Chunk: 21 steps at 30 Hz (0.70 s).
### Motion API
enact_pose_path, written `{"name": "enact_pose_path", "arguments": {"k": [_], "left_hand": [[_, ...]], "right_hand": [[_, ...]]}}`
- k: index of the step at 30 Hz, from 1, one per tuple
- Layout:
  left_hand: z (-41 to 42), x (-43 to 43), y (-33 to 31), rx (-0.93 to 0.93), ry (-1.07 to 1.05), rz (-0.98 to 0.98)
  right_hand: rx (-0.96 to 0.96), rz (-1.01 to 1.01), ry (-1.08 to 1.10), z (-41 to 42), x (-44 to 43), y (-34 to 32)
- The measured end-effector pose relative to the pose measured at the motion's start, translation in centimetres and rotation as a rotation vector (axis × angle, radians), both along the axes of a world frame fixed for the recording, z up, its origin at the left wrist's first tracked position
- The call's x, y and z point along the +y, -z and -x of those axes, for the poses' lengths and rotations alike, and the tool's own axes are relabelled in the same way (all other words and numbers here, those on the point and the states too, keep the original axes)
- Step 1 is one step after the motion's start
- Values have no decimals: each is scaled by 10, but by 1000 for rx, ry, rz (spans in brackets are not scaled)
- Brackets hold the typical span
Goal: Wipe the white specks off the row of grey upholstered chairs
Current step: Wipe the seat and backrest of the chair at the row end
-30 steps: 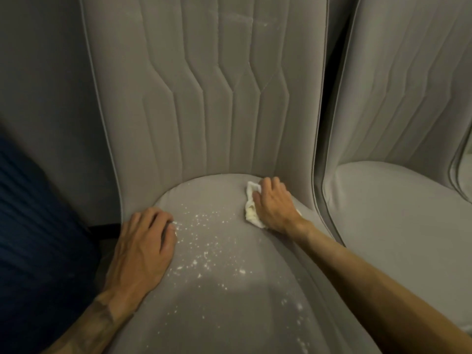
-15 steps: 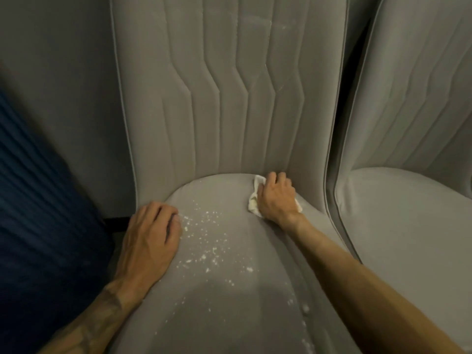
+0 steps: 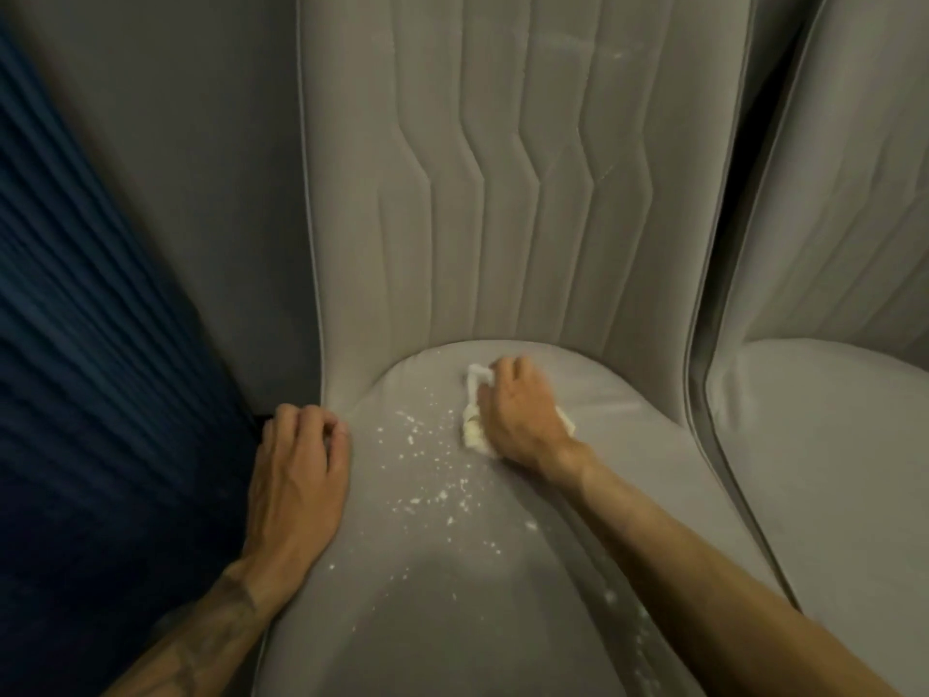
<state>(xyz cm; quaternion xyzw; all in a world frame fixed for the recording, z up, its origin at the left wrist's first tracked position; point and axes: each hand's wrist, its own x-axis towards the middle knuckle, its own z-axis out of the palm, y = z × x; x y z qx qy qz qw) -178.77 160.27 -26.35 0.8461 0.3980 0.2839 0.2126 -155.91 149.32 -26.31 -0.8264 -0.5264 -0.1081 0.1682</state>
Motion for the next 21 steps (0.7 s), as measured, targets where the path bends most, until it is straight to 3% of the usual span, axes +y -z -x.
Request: {"name": "enact_pose_path", "arguments": {"k": [3, 8, 10, 13, 15, 17, 19, 21], "left_hand": [[1, -1, 2, -58, -34, 56], [-1, 0, 6, -75, -44, 72], [-3, 0, 7, -74, -42, 69], [-2, 0, 8, -69, -43, 73], [-2, 0, 8, -65, -45, 69], [-3, 0, 9, -64, -41, 69], [-4, 0, 9, -64, -42, 57], [-5, 0, 9, -63, -51, 50]], "right_hand": [[107, 3, -114, 7, -7, 1], [6, 163, 269, -44, -5, -6], [-8, 168, 174, -19, 11, -2], [86, 4, -64, 24, 22, 5], [80, 16, -97, 13, 15, 3], [108, 42, 55, -16, 9, 0], [21, 118, 247, -37, 8, -3], [-68, 165, 202, -23, 20, -2]]}}
